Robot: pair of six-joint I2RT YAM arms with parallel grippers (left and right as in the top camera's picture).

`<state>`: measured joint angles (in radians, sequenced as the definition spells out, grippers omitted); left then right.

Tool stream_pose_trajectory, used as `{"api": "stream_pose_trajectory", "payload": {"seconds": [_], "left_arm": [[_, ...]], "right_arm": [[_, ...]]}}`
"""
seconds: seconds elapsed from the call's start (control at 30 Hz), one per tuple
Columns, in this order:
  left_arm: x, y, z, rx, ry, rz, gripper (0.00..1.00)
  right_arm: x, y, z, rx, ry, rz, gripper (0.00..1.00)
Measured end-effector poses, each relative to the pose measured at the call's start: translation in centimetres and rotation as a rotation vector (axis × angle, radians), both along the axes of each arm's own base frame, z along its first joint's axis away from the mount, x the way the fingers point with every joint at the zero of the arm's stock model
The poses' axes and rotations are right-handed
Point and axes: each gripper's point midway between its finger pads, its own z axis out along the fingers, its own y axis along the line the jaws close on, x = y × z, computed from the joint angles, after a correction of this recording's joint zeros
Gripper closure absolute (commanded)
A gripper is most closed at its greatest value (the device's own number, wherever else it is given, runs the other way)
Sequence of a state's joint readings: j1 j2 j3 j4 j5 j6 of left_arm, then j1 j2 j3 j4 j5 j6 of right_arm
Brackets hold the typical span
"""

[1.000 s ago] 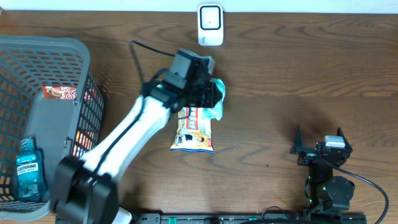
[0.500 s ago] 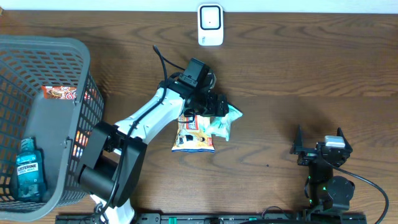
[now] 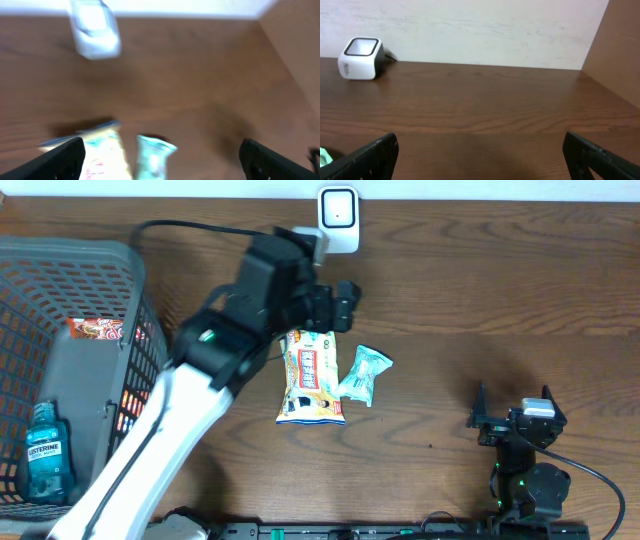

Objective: Scan the item barcode

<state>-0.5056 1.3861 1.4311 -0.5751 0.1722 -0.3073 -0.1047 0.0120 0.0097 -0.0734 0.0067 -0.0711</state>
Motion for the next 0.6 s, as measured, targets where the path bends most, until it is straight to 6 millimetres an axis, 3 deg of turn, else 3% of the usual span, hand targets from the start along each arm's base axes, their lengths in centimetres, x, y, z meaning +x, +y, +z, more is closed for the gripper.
{"api": "stream_pose_trajectory", "payload": {"seconds": [0.13, 0.23, 0.3, 0.43, 0.53, 0.6], "left_arm": [[0.2, 6.7, 3.9, 0.083, -0.134, 0.229, 0.02], [0.7, 13.6, 6.2, 0.131, -0.203, 0.457, 0.02], [0.4, 19.3, 6.9, 0.16, -0.208, 0.637, 0.03], [-3.2, 30.0, 4.9, 0.139, -0.062, 1.033, 0.02], [-6.8, 34.9, 1.9, 0.024, 0.105, 1.284, 0.02], [-8.6, 36.9, 0.3, -0.089, 0.193, 1.424, 0.02]], "right_arm": [[0.0, 0.0, 0.0, 0.0, 0.0, 0.0, 0.01], [0.0, 0.0, 0.0, 0.0, 0.0, 0.0, 0.01], [0.0, 0.0, 0.0, 0.0, 0.0, 0.0, 0.01], [0.0, 0.0, 0.0, 0.0, 0.0, 0.0, 0.01], [0.0, 0.0, 0.0, 0.0, 0.0, 0.001, 0.01], [0.0, 0.0, 0.0, 0.0, 0.0, 0.0, 0.01]]}}
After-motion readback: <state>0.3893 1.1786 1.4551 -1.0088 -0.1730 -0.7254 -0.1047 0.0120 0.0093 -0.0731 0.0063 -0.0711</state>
